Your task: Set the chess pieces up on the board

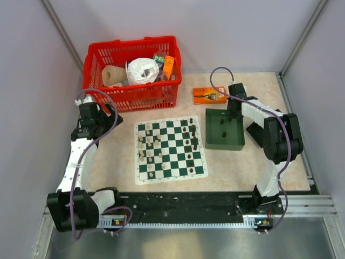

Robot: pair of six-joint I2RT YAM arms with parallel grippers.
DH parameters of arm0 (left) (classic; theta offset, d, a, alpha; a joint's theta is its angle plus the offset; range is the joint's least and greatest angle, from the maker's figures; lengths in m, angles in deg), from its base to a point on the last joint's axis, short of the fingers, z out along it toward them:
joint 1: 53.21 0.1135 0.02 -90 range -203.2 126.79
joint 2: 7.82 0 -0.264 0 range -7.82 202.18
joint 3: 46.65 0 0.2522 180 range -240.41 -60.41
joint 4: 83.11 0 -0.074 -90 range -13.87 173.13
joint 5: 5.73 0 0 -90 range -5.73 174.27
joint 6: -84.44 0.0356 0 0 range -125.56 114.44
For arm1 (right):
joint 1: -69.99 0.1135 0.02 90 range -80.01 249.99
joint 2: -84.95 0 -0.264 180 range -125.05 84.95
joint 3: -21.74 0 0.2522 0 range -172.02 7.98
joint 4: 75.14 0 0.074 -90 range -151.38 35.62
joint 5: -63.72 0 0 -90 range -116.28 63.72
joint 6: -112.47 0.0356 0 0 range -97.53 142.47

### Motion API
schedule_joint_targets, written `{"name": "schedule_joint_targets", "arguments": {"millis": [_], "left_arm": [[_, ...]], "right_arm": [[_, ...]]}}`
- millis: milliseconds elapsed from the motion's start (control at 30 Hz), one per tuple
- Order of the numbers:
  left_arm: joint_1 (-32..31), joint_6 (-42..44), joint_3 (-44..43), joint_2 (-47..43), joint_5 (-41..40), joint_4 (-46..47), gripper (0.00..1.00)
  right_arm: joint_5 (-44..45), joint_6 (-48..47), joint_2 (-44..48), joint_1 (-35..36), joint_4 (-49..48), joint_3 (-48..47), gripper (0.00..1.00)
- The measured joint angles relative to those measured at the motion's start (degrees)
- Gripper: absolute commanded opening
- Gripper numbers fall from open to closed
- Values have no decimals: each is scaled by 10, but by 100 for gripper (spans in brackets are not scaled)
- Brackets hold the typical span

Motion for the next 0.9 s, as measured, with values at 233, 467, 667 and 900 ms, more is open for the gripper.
{"name": "schedule_joint_targets", "arguments": {"millis": [233, 467, 667, 900], "left_arm": [[0, 0, 0, 0, 1, 0, 98], [0, 0, 0, 0, 2, 0, 98], [0, 0, 0, 0, 2, 0, 99], [0, -1, 0, 0, 5, 1, 99]], "right_arm": [[0, -5, 1, 0, 0, 0, 12], [-10, -10, 33, 0, 14, 13, 12], [-11, -14, 111, 12, 38, 25, 12], [-4, 0, 201, 94, 70, 52, 12]]}}
